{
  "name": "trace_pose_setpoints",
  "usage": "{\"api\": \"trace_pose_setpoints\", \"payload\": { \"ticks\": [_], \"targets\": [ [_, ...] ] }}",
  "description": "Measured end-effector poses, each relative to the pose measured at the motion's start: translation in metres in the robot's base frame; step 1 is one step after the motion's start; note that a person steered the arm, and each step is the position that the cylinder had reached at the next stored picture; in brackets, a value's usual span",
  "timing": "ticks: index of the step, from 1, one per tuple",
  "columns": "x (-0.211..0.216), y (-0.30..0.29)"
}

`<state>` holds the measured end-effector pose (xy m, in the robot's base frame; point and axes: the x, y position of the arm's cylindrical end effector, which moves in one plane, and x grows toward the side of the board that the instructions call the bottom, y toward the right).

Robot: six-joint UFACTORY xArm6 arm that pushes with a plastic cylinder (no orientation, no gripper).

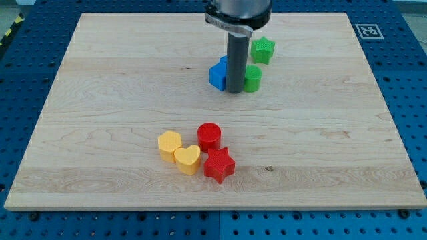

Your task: Point your arm at the green star

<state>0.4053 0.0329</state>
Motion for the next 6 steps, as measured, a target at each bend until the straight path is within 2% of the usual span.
{"api": "trace_pose_setpoints", "payload": {
  "ticks": [1,2,3,4,5,6],
  "targets": [
    [0.029,0.000],
    [0.072,0.029],
    [0.053,0.082],
    [-0.005,0.130],
    [-0.071,0.144],
    [-0.118,0.136]
  ]
}}
